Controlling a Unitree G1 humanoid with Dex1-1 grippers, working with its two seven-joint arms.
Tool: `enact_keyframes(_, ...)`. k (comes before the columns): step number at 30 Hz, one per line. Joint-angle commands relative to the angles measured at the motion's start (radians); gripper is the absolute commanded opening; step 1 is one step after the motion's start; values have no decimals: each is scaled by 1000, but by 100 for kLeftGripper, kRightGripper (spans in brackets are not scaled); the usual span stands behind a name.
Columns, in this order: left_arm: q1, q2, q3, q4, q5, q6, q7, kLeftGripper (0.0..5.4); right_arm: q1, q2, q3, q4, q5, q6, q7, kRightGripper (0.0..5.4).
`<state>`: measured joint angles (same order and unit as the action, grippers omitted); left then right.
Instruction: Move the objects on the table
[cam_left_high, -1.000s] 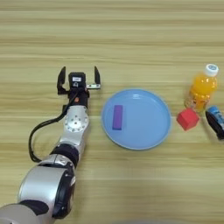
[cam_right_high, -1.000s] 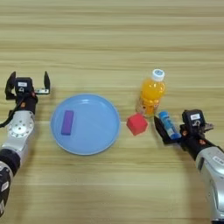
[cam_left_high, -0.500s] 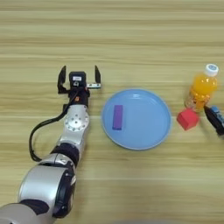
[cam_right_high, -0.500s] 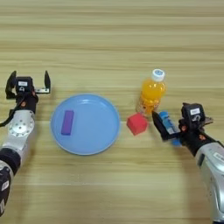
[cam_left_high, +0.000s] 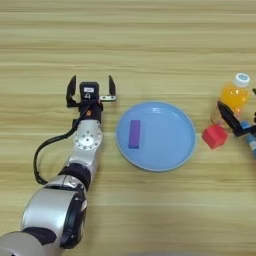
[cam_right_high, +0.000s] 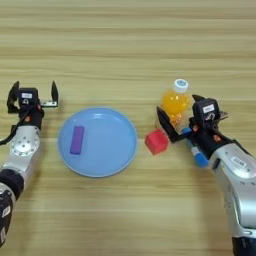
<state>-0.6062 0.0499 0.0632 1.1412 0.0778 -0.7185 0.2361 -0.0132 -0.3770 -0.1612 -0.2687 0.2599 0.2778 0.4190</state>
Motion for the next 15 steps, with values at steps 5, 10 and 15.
enact_keyframes(5,-18,-6,-4,9,13,14,7,540,-108,24,24,73,-3,3,-24,539)
enact_keyframes(10,-17,-8,-6,7,14,13,10,540,-157,30,35,164,-30,-28,-31,539)
enact_keyframes(15,-15,-8,-7,4,15,12,11,540,-188,34,39,226,-39,-50,-30,539)
